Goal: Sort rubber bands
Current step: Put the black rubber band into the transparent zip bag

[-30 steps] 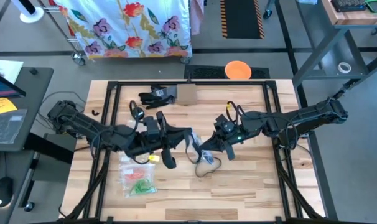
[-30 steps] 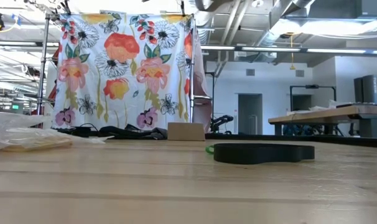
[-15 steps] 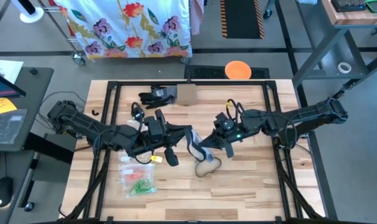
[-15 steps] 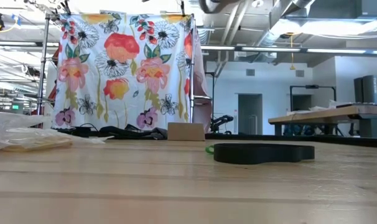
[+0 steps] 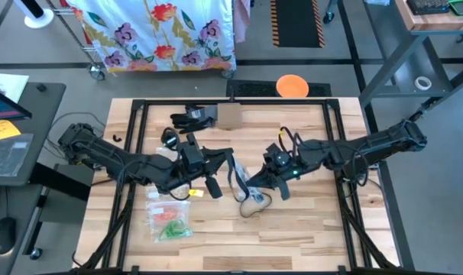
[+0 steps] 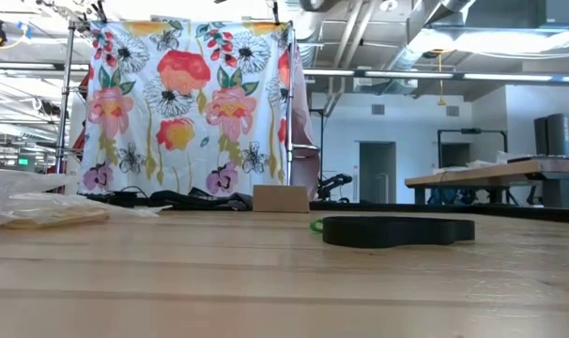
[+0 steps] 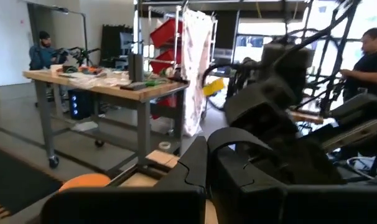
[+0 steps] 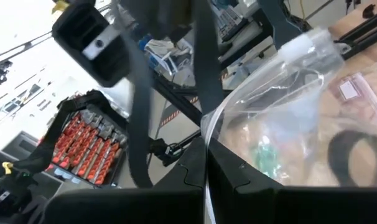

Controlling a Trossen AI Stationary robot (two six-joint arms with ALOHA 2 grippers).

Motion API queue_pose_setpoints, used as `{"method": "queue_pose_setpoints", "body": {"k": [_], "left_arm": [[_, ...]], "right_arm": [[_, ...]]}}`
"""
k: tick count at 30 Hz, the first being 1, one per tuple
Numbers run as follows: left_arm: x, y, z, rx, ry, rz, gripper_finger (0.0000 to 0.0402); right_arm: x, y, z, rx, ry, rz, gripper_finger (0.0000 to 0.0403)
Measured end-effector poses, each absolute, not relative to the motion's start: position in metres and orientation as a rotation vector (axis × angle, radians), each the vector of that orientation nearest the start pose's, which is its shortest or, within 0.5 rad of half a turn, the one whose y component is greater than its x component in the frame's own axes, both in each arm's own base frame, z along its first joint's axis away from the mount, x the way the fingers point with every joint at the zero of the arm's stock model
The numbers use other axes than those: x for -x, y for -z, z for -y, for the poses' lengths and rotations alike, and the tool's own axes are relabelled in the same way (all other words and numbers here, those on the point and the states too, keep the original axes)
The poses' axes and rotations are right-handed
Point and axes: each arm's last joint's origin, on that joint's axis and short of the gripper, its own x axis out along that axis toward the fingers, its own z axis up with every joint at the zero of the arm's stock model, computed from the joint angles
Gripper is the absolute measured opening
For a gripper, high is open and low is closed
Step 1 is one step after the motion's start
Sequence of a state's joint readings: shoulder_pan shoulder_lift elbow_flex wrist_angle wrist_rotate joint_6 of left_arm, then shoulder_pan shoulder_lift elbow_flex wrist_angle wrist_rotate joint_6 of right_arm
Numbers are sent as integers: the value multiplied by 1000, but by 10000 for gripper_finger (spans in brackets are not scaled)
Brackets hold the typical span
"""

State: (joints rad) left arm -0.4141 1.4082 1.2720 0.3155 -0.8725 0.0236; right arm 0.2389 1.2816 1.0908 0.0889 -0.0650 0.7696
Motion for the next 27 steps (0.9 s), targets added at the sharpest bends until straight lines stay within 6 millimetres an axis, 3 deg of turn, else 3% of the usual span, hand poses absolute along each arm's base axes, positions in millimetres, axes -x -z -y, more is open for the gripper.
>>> {"method": "queue_pose_setpoints", "body": {"k": [6,12,15,17,19,21,23,24,27], "left_arm": [[-304,-390,110,82,-460,63,0],[-317,-360,129,-5,-522,-38,0],[-308,-354,144,-88,-599,-86,0],[-300,-350,156,-151,-622,-121,0],[-291,-346,167,-208,-644,-150,0],[-282,-343,177,-243,-678,-160,0],[-274,-343,183,-262,-698,-161,0],[-272,-343,186,-267,-700,-159,0],[-269,-343,190,-291,-692,-164,0]], "right_arm": [[-283,-355,-75,-764,-211,-249,0],[-281,-333,-54,-805,30,-417,0],[-278,-320,-39,-810,106,-546,0],[-281,-323,-34,-742,-41,-542,0],[-286,-338,-36,-687,-169,-408,0],[-283,-345,-33,-759,-10,-403,0],[-279,-337,-23,-739,181,-600,0],[-284,-331,-19,-729,187,-662,0],[-300,-336,-30,-673,-81,-568,0]]}}
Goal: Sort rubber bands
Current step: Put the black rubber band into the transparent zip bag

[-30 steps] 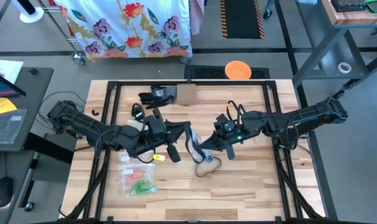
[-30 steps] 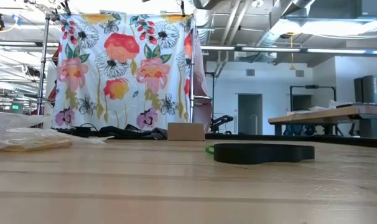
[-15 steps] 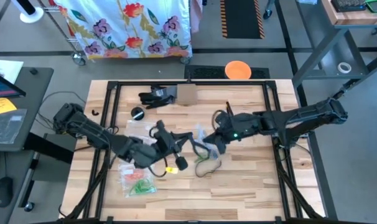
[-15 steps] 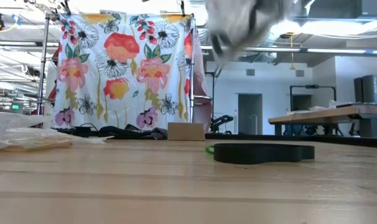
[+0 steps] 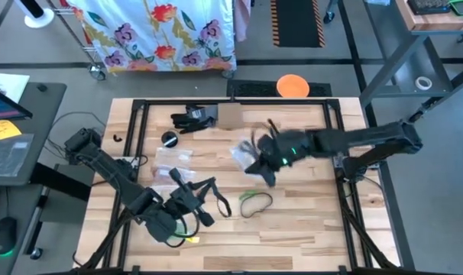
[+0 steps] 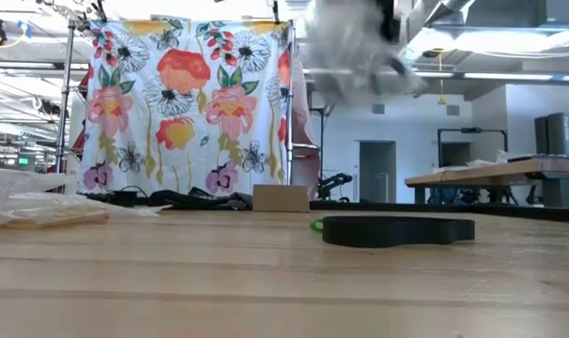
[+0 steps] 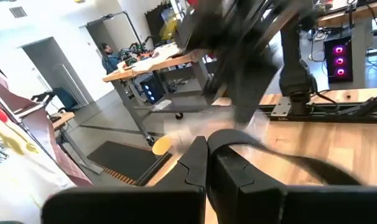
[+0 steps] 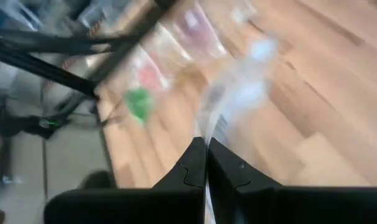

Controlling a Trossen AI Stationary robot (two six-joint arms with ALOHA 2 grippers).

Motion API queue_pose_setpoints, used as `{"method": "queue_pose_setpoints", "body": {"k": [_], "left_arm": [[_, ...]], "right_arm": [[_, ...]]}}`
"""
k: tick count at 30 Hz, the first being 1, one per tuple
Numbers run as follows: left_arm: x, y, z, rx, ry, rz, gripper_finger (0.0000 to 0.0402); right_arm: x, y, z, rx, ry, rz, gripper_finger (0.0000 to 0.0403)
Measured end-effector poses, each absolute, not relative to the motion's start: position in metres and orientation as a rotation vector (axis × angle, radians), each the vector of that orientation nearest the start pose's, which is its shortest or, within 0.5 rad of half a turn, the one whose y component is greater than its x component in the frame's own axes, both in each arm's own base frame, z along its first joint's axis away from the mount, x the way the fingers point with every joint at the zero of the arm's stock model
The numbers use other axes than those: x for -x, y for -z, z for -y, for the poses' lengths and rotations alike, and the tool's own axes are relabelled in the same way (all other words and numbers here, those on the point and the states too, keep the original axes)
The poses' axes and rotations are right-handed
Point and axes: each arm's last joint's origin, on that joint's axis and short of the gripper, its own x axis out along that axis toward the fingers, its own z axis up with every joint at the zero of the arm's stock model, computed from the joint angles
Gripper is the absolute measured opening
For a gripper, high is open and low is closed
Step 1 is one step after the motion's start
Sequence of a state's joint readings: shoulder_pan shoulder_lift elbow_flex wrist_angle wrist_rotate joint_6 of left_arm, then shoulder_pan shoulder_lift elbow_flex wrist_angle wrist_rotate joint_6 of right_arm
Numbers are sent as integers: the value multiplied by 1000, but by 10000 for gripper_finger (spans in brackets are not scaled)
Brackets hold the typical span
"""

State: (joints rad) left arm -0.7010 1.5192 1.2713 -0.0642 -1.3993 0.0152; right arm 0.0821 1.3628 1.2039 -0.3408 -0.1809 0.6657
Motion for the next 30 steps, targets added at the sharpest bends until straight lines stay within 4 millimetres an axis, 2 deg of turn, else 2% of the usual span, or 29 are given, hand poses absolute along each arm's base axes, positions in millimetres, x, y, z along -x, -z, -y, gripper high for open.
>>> {"method": "queue_pose_setpoints", "body": {"k": [1,2,3,4,5,7,8,9,10,11,12,13,15,17,20,23,27,30], "left_arm": [[-269,-343,189,-293,-692,-165,0],[-270,-343,187,-294,-697,-166,0],[-271,-344,185,-302,-703,-171,0],[-272,-344,182,-313,-710,-177,0],[-273,-344,180,-316,-716,-180,0],[-275,-344,178,-318,-715,-185,0],[-277,-344,175,-316,-703,-189,0],[-279,-344,172,-308,-688,-192,0],[-280,-346,169,-301,-680,-193,0],[-281,-347,166,-302,-674,-194,0],[-282,-349,164,-294,-673,-191,0],[-283,-350,162,-284,-661,-187,0],[-282,-351,164,-270,-638,-181,0],[-286,-352,160,-255,-619,-178,0],[-284,-359,154,-225,-590,-162,0],[-283,-360,156,-216,-578,-157,0],[-286,-361,154,-213,-571,-149,0],[-287,-362,154,-200,-558,-141,0]], "right_arm": [[-302,-342,-32,-666,-23,-536,0],[-297,-349,-31,-631,125,-550,0],[-286,-351,-28,-574,297,-649,0],[-281,-343,-18,-539,442,-763,0],[-286,-336,-13,-534,460,-826,0],[-310,-351,-23,-549,97,-638,0],[-315,-354,-34,-551,-73,-598,0],[-317,-359,-43,-567,-139,-573,0],[-311,-370,-44,-580,-81,-570,0],[-297,-375,-45,-559,42,-644,0],[-286,-369,-37,-525,187,-758,0],[-286,-367,-30,-505,230,-787,0],[-298,-380,-34,-483,83,-602,0],[-292,-370,-43,-467,196,-675,0],[-277,-381,-42,-433,172,-725,0],[-276,-382,-42,-395,322,-650,0],[-283,-371,-48,-412,205,-739,0],[-278,-377,-43,-409,252,-697,0]]}}
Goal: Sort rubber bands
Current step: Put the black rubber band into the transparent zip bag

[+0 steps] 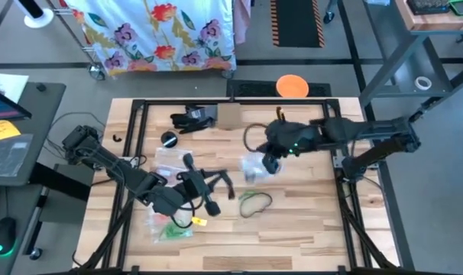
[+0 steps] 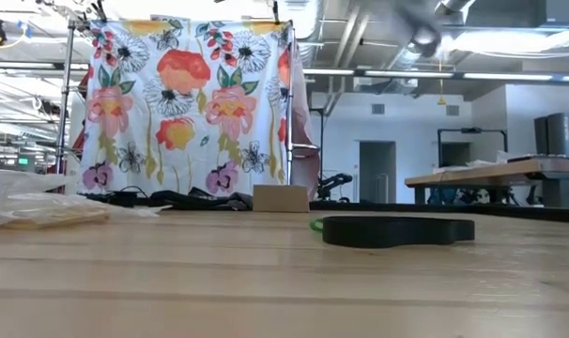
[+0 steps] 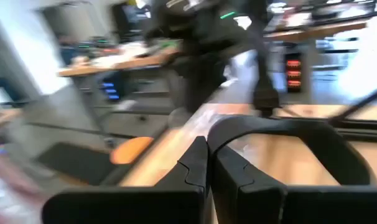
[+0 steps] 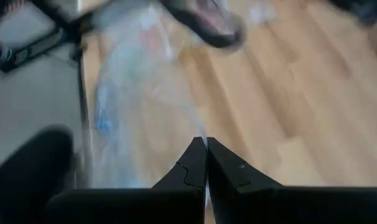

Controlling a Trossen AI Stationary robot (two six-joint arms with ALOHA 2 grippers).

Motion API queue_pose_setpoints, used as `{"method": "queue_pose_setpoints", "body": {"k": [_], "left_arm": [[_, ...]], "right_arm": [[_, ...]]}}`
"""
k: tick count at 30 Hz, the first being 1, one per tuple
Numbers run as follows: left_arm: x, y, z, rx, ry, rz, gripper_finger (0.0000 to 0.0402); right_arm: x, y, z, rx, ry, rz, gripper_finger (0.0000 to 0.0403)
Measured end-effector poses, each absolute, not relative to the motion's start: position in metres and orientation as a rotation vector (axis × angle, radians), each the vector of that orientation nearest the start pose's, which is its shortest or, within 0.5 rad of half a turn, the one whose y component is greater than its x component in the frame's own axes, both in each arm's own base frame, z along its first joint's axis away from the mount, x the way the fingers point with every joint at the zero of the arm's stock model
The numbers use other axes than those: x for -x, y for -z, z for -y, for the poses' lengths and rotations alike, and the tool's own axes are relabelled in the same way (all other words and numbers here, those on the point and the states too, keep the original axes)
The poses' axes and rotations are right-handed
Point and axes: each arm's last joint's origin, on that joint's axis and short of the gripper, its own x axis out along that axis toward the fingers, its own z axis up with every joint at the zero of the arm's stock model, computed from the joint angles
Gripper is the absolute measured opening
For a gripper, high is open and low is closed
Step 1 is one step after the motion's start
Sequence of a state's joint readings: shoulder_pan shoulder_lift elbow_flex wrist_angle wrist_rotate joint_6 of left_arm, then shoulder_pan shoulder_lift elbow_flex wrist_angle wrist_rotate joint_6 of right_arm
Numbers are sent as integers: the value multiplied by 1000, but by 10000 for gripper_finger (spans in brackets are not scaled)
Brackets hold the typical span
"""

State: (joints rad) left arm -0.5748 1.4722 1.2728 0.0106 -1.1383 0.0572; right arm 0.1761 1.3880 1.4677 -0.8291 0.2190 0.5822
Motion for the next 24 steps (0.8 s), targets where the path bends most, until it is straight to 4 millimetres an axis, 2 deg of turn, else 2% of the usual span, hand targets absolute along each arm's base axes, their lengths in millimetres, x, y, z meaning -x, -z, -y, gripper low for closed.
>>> {"method": "queue_pose_setpoints", "body": {"k": [2,4,8,12,17,20,24], "left_arm": [[-291,-360,152,-181,-509,-144,0],[-294,-359,150,-179,-453,-150,0],[-301,-356,143,-188,-455,-164,0],[-307,-354,135,-203,-425,-179,0],[-312,-343,122,-206,-442,-193,0],[-318,-337,114,-179,-416,-127,0],[-322,-331,104,-176,-362,-5,0]], "right_arm": [[-281,-372,-40,-410,282,-688,0],[-285,-367,-42,-424,242,-704,0],[-286,-363,-36,-449,233,-681,0],[-297,-342,-26,-506,179,-683,0],[-293,-326,-19,-563,148,-619,0],[-295,-312,-20,-572,144,-618,0],[-297,-303,-20,-590,125,-612,0]]}}
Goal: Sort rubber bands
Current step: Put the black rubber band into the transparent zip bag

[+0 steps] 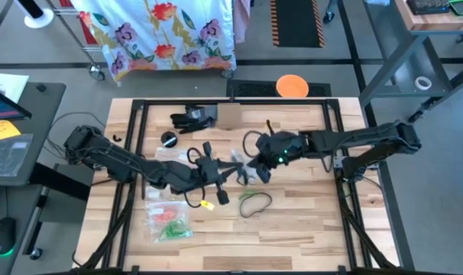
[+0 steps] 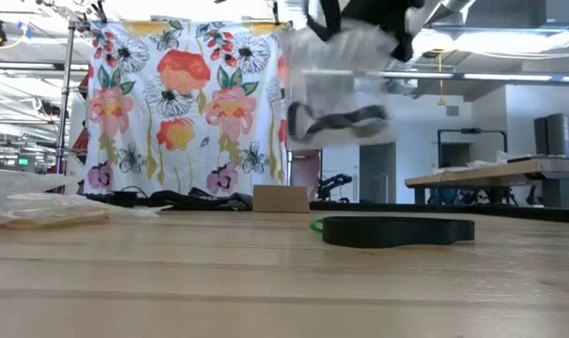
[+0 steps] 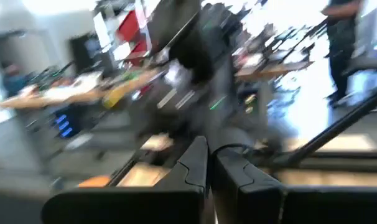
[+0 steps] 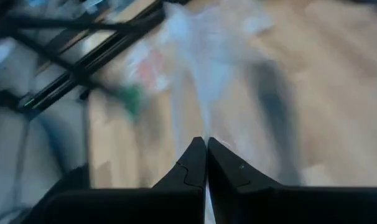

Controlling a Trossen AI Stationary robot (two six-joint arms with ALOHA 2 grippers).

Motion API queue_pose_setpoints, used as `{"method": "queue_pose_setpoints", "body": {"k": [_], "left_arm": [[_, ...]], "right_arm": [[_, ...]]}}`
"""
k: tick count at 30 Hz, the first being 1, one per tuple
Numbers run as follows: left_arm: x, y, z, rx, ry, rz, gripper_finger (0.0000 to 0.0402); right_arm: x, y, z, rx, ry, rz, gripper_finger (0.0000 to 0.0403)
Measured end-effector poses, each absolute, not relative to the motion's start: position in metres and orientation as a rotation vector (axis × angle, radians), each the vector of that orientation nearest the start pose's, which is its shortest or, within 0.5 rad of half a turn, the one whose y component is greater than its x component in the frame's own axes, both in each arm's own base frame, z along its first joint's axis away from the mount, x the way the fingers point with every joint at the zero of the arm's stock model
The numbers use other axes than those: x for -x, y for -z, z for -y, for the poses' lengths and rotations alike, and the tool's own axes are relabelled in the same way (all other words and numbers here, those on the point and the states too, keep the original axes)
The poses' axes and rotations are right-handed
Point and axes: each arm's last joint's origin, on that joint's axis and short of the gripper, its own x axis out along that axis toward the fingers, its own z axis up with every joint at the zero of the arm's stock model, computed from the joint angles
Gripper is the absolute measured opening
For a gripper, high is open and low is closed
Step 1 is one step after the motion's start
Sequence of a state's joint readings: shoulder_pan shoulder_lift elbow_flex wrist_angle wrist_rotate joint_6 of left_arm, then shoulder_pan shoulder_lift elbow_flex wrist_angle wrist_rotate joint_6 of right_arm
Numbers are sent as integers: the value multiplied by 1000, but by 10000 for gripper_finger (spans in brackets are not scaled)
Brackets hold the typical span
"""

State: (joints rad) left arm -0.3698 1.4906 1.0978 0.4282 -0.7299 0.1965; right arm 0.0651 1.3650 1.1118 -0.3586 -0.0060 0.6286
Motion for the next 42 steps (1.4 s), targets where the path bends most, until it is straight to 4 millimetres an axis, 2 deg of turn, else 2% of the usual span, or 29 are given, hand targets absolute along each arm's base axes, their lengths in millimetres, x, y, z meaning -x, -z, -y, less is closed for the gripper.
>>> {"method": "queue_pose_setpoints", "body": {"k": [3,5,15,21,25,32,42], "left_arm": [[-323,-332,100,-160,-281,79,0],[-324,-331,96,-145,-238,100,0],[-354,-296,68,-113,-241,6,0],[-358,-286,59,-102,-277,-61,0],[-356,-284,67,-113,-286,-85,0],[-347,-286,92,-251,-385,-101,0],[-345,-279,94,-240,-406,-165,0]], "right_arm": [[-299,-296,-18,-596,130,-604,0],[-301,-298,-17,-606,104,-570,0],[-303,-305,-18,-612,20,-520,0],[-304,-306,-22,-602,-21,-518,0],[-303,-306,-20,-601,-15,-520,0],[-303,-307,-16,-595,-5,-507,0],[-304,-308,-12,-599,8,-489,0]]}}
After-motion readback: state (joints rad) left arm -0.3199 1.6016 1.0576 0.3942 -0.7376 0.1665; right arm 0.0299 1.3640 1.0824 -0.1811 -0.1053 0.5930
